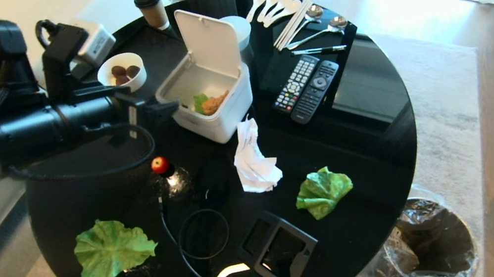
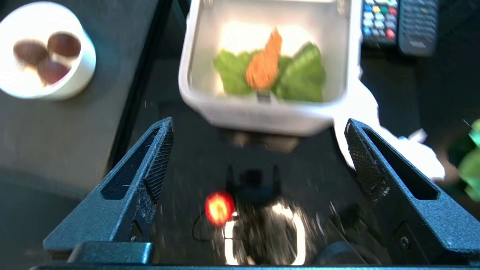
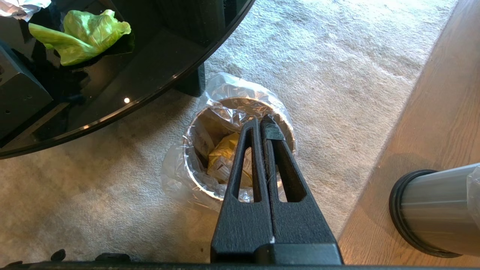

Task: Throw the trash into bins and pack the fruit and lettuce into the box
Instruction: Pick up the vegetable leaves

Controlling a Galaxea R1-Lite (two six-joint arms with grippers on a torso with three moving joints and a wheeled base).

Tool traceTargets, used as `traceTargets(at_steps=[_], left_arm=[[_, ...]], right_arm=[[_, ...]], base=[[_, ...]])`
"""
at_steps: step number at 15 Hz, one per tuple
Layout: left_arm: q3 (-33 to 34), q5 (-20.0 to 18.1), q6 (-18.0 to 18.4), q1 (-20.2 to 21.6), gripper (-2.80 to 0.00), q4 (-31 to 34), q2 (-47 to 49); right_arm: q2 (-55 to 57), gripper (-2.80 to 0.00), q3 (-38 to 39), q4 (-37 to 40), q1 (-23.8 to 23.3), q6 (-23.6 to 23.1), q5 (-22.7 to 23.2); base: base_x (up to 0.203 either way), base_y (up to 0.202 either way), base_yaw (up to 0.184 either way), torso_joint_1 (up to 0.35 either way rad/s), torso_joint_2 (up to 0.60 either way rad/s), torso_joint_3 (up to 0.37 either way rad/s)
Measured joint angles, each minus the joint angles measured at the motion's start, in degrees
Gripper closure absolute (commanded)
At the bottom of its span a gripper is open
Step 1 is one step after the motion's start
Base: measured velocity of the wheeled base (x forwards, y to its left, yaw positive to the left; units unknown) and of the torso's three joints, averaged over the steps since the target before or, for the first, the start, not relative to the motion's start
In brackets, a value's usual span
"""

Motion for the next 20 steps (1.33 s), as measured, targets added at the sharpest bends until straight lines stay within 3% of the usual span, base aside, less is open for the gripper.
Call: traceTargets(at_steps=[1, 2, 9, 14, 20], left_arm=[[2.4, 0.0, -0.3, 0.0, -2.8, 0.0, -2.0], [4.4, 0.1, -0.3, 0.0, 0.0, 0.0, -3.8], [13.1, 0.1, -0.9, 0.1, 0.0, 0.1, -11.9], [15.8, 3.6, -2.8, 0.5, 0.0, 0.4, -13.8], [20.5, 5.5, -7.4, 3.0, 0.0, 0.4, -14.4]], right_arm=[[0.0, 0.0, 0.0, 0.0, 0.0, 0.0, 0.0], [0.0, 0.0, 0.0, 0.0, 0.0, 0.0, 0.0], [0.0, 0.0, 0.0, 0.0, 0.0, 0.0, 0.0], [0.0, 0.0, 0.0, 0.0, 0.0, 0.0, 0.0], [0.0, 0.0, 0.0, 0.0, 0.0, 0.0, 0.0]], base=[[0.0, 0.0, 0.0, 0.0, 0.0, 0.0], [0.0, 0.0, 0.0, 0.0, 0.0, 0.0], [0.0, 0.0, 0.0, 0.0, 0.0, 0.0], [0.0, 0.0, 0.0, 0.0, 0.0, 0.0], [0.0, 0.0, 0.0, 0.0, 0.0, 0.0]])
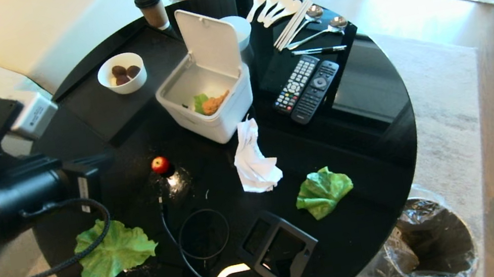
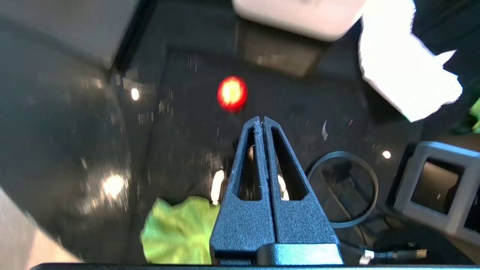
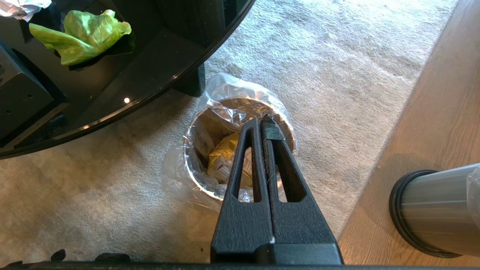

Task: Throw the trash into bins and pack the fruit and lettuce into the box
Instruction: Pick up the vegetable leaves

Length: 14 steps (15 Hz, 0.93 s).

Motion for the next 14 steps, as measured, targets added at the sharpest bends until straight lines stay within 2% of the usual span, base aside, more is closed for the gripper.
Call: traceTargets(at_steps=[5, 11, 12, 14], left_arm=[[9.3, 0.2, -5.7, 1.2, 0.0, -0.1, -0.9], [18.9, 0.0, -6.6, 4.2, 0.0, 3.2, -4.5], [19.7, 0.0, -6.6, 4.7, -2.8, 3.2, -4.7], [20.6, -0.1, -6.6, 5.7, -2.8, 3.2, -5.0]], right_arm=[[0.0, 0.0, 0.0, 0.0, 0.0, 0.0, 0.0], [0.0, 0.0, 0.0, 0.0, 0.0, 0.0, 0.0], [0.0, 0.0, 0.0, 0.0, 0.0, 0.0, 0.0], [0.0, 0.0, 0.0, 0.0, 0.0, 0.0, 0.0]], base=[[0.0, 0.0, 0.0, 0.0, 0.0, 0.0], [0.0, 0.0, 0.0, 0.0, 0.0, 0.0], [0.0, 0.0, 0.0, 0.0, 0.0, 0.0], [0.0, 0.0, 0.0, 0.0, 0.0, 0.0]])
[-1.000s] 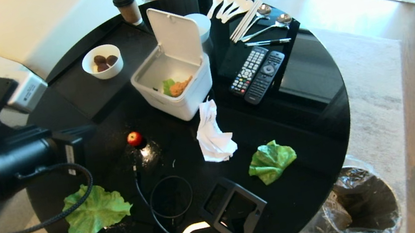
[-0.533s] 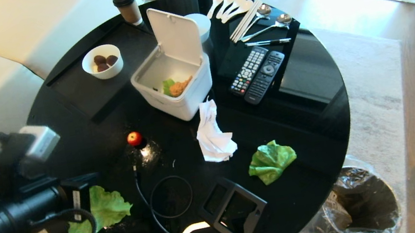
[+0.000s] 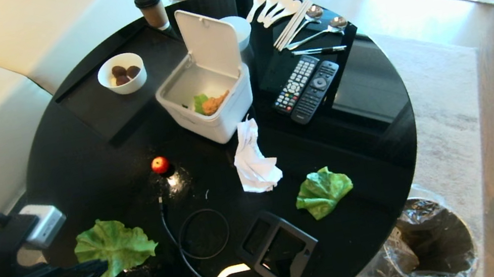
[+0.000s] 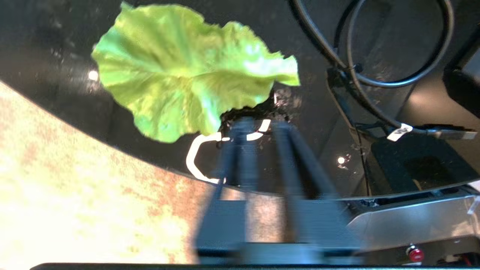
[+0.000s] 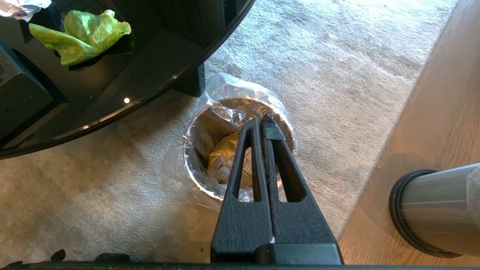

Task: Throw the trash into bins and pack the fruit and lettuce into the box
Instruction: Pick up the vegetable leaves

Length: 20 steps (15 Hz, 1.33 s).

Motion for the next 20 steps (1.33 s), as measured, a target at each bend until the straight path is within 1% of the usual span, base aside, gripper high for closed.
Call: traceTargets(at_steps=[3, 6, 8, 10, 11, 14, 18, 20], left_arm=[[0.5, -0.6, -0.1, 2.8, -2.8, 0.0, 0.6], [0.1, -0.7, 0.0, 6.2, -2.8, -0.3, 3.2], [-0.7, -2.0, 0.4, 7.4, -2.8, -0.4, 5.6], [-1.6, -3.5, 1.2, 7.8, -2.8, -0.4, 7.6], [-2.1, -4.0, 2.2, 8.0, -2.8, -0.3, 8.7], [-4.7, -4.6, 4.7, 8.4, -2.8, -0.4, 12.5], [-8.2, -4.6, 5.1, 8.4, -2.8, -1.0, 17.3], [-9.0, -4.6, 5.1, 8.4, -2.8, -2.9, 19.3]], right_arm=[[0.0, 0.0, 0.0, 0.0, 0.0, 0.0, 0.0], [0.0, 0.0, 0.0, 0.0, 0.0, 0.0, 0.0], [0.0, 0.0, 0.0, 0.0, 0.0, 0.0, 0.0], [0.0, 0.0, 0.0, 0.0, 0.0, 0.0, 0.0], [0.0, 0.0, 0.0, 0.0, 0.0, 0.0, 0.0], [0.0, 0.0, 0.0, 0.0, 0.0, 0.0, 0.0], [0.0, 0.0, 0.0, 0.0, 0.0, 0.0, 0.0], [0.0, 0.0, 0.0, 0.0, 0.0, 0.0, 0.0]], base=[[0.0, 0.0, 0.0, 0.0, 0.0, 0.0], [0.0, 0.0, 0.0, 0.0, 0.0, 0.0], [0.0, 0.0, 0.0, 0.0, 0.0, 0.0], [0.0, 0.0, 0.0, 0.0, 0.0, 0.0], [0.0, 0.0, 0.0, 0.0, 0.0, 0.0], [0.0, 0.0, 0.0, 0.0, 0.0, 0.0], [0.0, 0.0, 0.0, 0.0, 0.0, 0.0], [0.0, 0.0, 0.0, 0.0, 0.0, 0.0]])
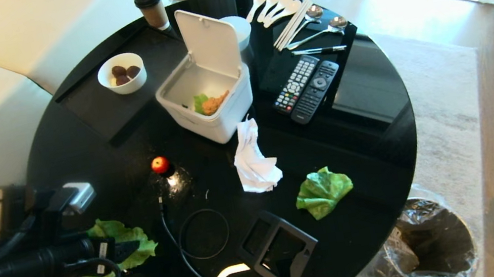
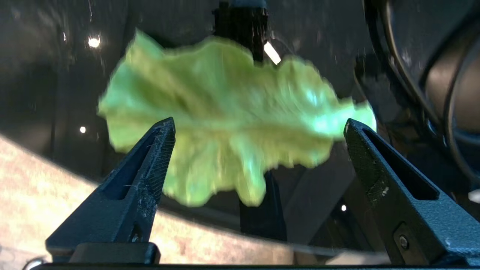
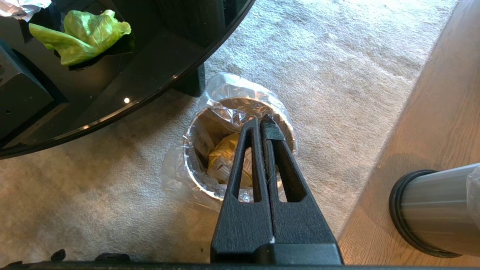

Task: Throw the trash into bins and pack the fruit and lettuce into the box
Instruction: Pick up the vegetable leaves

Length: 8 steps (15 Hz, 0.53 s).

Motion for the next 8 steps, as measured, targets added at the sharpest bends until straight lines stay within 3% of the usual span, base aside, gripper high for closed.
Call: traceTargets(at_steps=[8], left_arm=[[0.7, -0.1, 0.1, -0.2, -2.8, -0.4, 2.4]], right_arm=[[0.0, 0.0, 0.0, 0.0, 0.0, 0.0, 0.0]], base=[[0.0, 0.0, 0.0, 0.0, 0.0, 0.0]])
